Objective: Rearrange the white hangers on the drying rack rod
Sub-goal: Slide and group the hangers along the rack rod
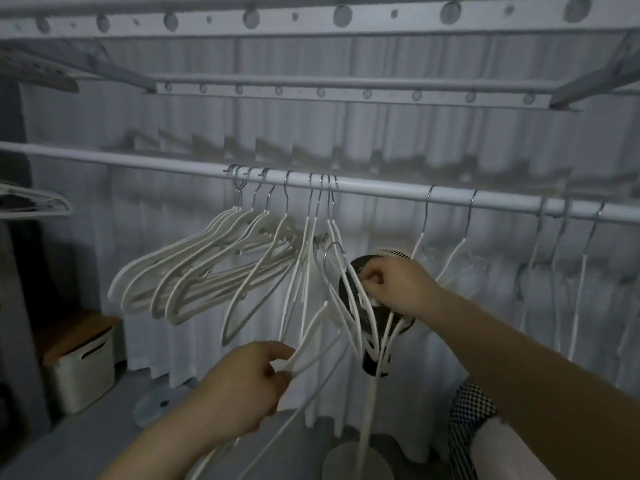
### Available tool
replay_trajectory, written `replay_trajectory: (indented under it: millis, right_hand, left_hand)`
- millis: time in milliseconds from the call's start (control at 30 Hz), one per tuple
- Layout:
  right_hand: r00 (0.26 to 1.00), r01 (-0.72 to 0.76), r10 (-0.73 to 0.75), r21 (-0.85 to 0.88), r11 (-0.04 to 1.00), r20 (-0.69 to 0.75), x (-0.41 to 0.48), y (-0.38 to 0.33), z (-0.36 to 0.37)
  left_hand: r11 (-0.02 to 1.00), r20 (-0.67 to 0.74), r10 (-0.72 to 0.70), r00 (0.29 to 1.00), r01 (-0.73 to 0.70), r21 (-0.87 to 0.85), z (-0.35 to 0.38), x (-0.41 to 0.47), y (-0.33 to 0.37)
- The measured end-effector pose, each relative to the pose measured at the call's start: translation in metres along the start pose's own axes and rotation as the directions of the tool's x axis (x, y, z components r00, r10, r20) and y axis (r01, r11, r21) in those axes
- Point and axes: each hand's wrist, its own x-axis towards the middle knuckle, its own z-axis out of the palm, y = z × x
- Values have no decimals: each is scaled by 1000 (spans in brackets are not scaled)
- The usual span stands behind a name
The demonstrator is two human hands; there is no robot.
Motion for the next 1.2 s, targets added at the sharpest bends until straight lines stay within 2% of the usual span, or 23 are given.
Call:
replay_trajectory:
  millis: [100, 367, 467, 600, 733, 867, 1000, 1100, 1200]
  right_hand:
    - [984, 83, -111, 187, 979, 142, 3, 1, 13]
    - [985, 73, -137, 460, 885, 108, 1, -31, 36]
    - [983, 104, -162, 474, 874, 83, -6, -53, 43]
    - [978, 112, -174, 419, 901, 113, -12, -76, 49]
    - [972, 38, -120, 369, 929, 202, -15, -87, 51]
    - [973, 36, -102, 300, 953, 206, -26, -93, 48]
    - [997, 17, -15, -22, 1000, 79, -39, -82, 37]
    - [995, -71, 88, -296, 953, 46, -50, -62, 27]
    - [987, -106, 146, -397, 912, 73, -56, -43, 16]
  left_hand:
    - [999, -28, -43, 999, 43, -2, 1, -3, -4]
    - [993, -45, -96, 994, 92, -77, -38, -59, -30]
    - [990, -64, -102, 993, 95, -101, -54, -89, -37]
    - [992, -100, -84, 991, 74, -99, -72, -124, -42]
    - [994, -65, -50, 997, 43, -100, -82, -147, -43]
    - [999, -46, -2, 999, 0, -44, -79, -149, -38]
    - [997, -38, 74, 997, -74, -1, -62, -128, -25]
    - [992, -33, 123, 992, -122, 35, -48, -103, -9]
    - [985, -51, 170, 984, -169, 39, -34, -72, 7]
